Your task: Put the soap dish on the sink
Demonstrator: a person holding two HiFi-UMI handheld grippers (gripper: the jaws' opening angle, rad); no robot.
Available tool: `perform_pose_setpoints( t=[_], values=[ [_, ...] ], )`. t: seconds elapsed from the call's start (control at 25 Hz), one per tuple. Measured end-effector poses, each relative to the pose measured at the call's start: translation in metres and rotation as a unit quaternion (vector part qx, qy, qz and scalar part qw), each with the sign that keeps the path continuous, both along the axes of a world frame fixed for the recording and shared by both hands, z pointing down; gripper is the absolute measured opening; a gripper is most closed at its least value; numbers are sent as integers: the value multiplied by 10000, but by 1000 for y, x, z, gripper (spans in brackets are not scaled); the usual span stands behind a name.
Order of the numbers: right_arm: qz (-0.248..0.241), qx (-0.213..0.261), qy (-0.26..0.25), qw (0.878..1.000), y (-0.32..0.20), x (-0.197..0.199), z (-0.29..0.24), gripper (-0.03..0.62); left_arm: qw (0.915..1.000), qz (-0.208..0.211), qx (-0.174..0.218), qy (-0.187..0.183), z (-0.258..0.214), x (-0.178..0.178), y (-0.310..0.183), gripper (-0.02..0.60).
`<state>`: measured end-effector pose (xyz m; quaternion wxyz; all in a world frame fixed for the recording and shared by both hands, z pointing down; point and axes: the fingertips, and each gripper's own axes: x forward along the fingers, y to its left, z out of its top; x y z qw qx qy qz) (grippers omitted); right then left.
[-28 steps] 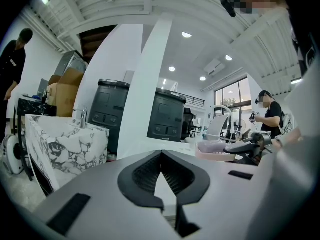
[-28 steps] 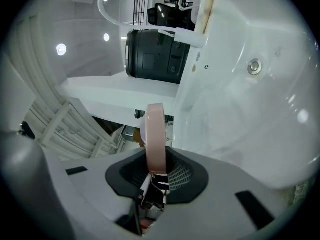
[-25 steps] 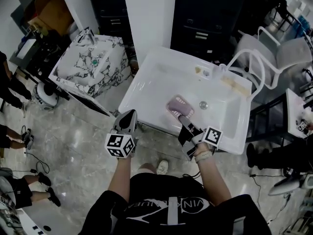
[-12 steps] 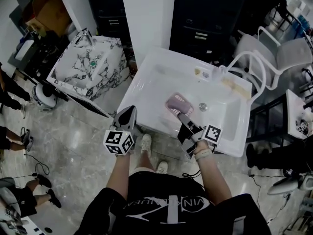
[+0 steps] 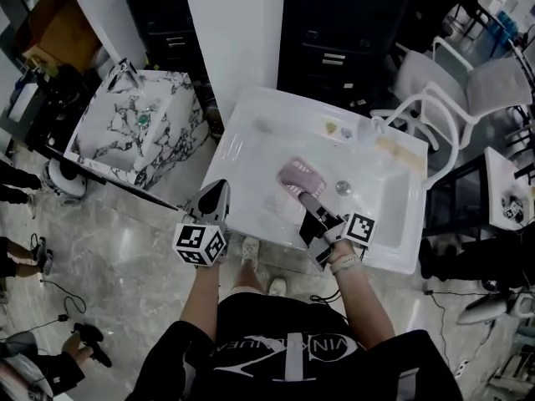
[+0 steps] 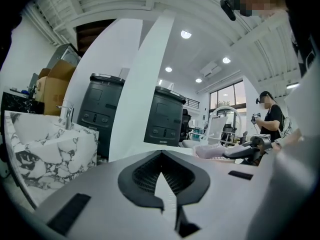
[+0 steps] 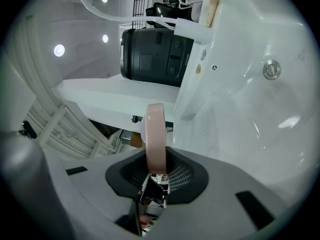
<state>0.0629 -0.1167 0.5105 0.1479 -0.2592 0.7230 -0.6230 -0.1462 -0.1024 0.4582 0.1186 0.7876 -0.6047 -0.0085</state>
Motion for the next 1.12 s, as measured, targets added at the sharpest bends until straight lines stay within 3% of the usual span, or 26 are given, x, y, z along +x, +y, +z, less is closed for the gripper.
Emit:
perform_pose_setpoints(
  t=[1.12],
  values=[
    [270,-281,219,9990,-109,-47,22,83,9978,649,-118,75,13,-9,-127,15]
  ],
)
